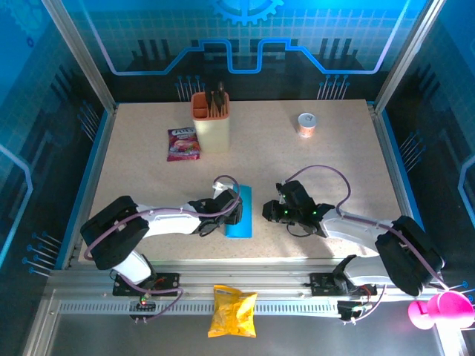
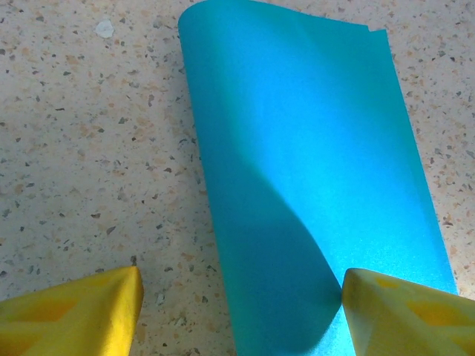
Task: Fold a paper plane with a square sheet of paper (pick it up from the middle)
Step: First fold the square sheet of paper in half at the center of the table.
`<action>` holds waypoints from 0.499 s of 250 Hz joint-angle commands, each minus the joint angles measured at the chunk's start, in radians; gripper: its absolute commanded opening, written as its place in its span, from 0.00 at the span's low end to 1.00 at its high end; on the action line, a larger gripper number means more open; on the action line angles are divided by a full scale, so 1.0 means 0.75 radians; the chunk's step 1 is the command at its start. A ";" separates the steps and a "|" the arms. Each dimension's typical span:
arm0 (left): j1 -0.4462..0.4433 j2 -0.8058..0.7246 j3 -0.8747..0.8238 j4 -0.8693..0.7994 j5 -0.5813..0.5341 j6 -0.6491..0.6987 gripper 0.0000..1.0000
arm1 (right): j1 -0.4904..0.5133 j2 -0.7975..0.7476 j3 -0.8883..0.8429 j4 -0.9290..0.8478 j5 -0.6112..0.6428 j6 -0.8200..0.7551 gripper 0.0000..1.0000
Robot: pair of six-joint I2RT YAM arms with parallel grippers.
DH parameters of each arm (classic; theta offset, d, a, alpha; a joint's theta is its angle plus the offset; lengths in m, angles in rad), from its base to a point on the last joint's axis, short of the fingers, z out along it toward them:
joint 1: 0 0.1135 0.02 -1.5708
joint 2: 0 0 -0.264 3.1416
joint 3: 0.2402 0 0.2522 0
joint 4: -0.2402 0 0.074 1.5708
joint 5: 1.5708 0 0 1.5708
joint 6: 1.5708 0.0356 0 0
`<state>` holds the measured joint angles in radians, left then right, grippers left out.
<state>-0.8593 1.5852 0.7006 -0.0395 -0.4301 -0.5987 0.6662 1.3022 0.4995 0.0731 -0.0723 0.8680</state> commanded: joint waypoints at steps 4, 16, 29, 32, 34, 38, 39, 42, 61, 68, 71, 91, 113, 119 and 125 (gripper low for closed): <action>0.008 0.020 0.004 0.018 -0.001 0.025 0.73 | -0.024 -0.002 0.036 -0.007 -0.007 -0.005 0.15; 0.007 0.021 0.001 0.015 0.001 0.025 0.73 | -0.044 -0.031 0.030 -0.028 0.011 0.002 0.15; 0.008 0.019 -0.002 0.014 0.005 0.026 0.73 | -0.079 -0.081 0.011 -0.048 0.031 0.014 0.15; 0.007 0.020 -0.003 0.016 0.004 0.026 0.73 | -0.088 -0.095 0.005 -0.053 0.037 0.019 0.15; 0.007 0.020 -0.005 0.017 0.004 0.027 0.73 | -0.095 -0.104 0.001 -0.056 0.040 0.021 0.15; 0.006 0.018 -0.007 0.017 0.006 0.029 0.73 | -0.108 -0.122 -0.006 -0.064 0.042 0.026 0.15; 0.006 0.018 -0.007 0.019 0.006 0.029 0.73 | -0.112 -0.126 -0.008 -0.065 0.045 0.027 0.15; 0.007 0.017 -0.008 0.019 0.005 0.029 0.73 | -0.122 -0.140 -0.014 -0.071 0.047 0.029 0.15; 0.007 0.011 -0.017 0.022 0.007 0.031 0.73 | -0.185 -0.229 -0.040 -0.113 0.056 0.037 0.15; 0.008 0.010 -0.022 0.026 0.009 0.033 0.73 | -0.206 -0.261 -0.045 -0.136 0.058 0.034 0.15; 0.008 0.010 -0.025 0.027 0.011 0.034 0.73 | -0.213 -0.273 -0.049 -0.143 0.058 0.034 0.15; 0.007 0.011 -0.036 0.041 0.015 0.037 0.73 | -0.254 -0.352 -0.062 -0.194 0.062 0.020 0.16; 0.006 0.013 -0.046 0.052 0.024 0.041 0.73 | -0.280 -0.411 -0.072 -0.232 0.057 0.010 0.17; 0.006 0.015 -0.048 0.056 0.023 0.044 0.73 | -0.285 -0.419 -0.077 -0.237 0.052 0.009 0.17; 0.008 0.016 -0.051 0.059 0.025 0.044 0.73 | -0.287 -0.426 -0.079 -0.236 0.047 0.010 0.17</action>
<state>-0.8593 1.5913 0.6868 -0.0151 -0.4263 -0.5915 0.4717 1.0195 0.4629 -0.0341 -0.0345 0.8791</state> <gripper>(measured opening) 0.727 0.168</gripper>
